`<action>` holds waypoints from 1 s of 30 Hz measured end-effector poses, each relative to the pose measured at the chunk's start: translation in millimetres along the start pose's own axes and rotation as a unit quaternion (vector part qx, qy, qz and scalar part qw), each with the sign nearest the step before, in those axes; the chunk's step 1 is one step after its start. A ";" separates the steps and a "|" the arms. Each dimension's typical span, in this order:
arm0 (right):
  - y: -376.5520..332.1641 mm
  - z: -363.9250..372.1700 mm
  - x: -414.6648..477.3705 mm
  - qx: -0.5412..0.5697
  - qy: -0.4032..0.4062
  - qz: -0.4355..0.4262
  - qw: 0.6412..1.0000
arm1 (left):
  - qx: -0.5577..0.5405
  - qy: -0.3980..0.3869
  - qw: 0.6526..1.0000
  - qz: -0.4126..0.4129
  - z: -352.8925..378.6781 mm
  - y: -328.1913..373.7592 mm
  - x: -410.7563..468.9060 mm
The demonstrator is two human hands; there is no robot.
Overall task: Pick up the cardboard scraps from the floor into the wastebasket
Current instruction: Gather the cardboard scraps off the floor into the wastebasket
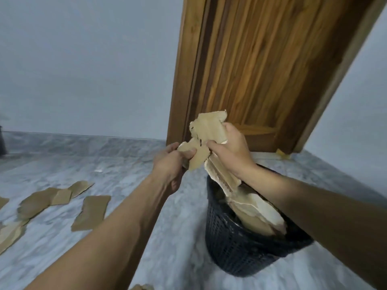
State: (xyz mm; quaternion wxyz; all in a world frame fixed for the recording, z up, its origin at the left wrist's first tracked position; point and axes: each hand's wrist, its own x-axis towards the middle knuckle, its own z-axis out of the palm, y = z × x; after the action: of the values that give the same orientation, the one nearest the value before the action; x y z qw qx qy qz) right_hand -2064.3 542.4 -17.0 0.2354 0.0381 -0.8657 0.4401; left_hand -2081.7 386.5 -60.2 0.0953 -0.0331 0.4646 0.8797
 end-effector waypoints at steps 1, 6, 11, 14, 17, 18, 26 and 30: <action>12.6 -18.9 -2.6 -0.011 0.015 0.004 1.000 | 0.024 -0.002 1.000 -0.002 17.0 -9.8 4.2; 95.4 -81.9 -32.9 -0.062 0.078 0.080 0.992 | 0.194 -0.056 0.979 -0.022 80.1 -71.6 27.0; 134.8 -119.1 -50.6 -0.199 -0.022 0.208 0.957 | 0.427 -0.111 0.897 0.031 97.0 -110.9 24.4; 121.1 -118.6 -51.6 -0.324 -0.088 0.176 0.926 | 0.543 -0.068 0.815 0.192 81.1 -110.9 12.7; 84.7 -91.0 -55.3 -0.341 -0.095 0.103 0.930 | 0.536 -0.029 0.802 0.263 44.7 -100.0 3.7; 71.3 -75.9 -58.1 -0.335 -0.096 0.073 0.934 | 0.543 -0.026 0.795 0.269 27.1 -96.2 -0.2; 23.5 80.7 -117.4 -0.160 -0.168 -0.169 0.958 | 0.651 0.094 0.729 0.192 -164.4 -80.2 -21.7; 56.8 168.1 -187.0 -0.138 -0.297 -0.025 0.945 | 0.699 0.155 0.690 0.106 -268.6 -83.5 -38.3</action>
State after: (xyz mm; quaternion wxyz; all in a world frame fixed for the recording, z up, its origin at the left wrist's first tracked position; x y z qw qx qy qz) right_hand -1977.0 419.4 -226.0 -0.0188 0.1556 -0.9473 0.2792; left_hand -2035.7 206.0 -274.4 -0.0760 -0.0439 0.9537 0.2878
